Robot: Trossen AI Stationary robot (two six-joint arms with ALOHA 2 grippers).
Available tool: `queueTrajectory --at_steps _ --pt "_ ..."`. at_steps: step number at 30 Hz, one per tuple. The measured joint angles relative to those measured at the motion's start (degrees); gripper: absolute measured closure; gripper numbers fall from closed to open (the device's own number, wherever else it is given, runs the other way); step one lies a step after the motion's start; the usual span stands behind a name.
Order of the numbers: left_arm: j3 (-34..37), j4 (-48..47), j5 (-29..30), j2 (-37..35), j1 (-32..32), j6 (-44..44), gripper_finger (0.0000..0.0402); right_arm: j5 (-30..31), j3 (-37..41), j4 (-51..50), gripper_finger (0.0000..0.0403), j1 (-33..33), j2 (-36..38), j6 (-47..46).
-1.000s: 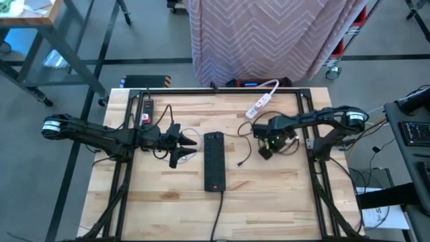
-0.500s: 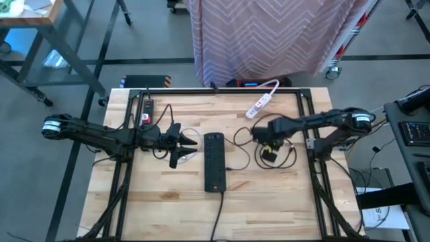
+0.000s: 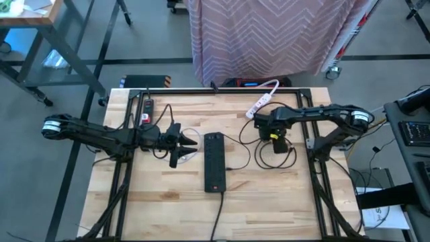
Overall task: Insert USB
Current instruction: Insert the black charger cable into the pink charger adapter
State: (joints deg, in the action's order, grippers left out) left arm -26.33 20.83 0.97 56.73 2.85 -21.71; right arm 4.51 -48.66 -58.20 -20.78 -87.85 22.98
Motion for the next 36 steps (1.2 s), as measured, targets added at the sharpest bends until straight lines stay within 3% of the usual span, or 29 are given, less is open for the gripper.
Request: queueTrajectory --at_steps 14,31,36 --pt "-0.22 -0.60 0.00 0.13 0.02 0.00 0.0287 0.07 -0.60 0.16 0.0318 -0.97 -11.58 1.52" --pt "-0.22 -0.17 -2.68 -1.71 0.13 -1.29 0.0285 -2.13 -2.27 -0.72 0.0393 -1.08 -10.12 1.62" --pt "-0.22 -0.77 -3.61 -4.18 1.16 -1.53 0.0294 -8.77 -2.95 -0.68 0.0394 -1.03 -2.04 -3.62"
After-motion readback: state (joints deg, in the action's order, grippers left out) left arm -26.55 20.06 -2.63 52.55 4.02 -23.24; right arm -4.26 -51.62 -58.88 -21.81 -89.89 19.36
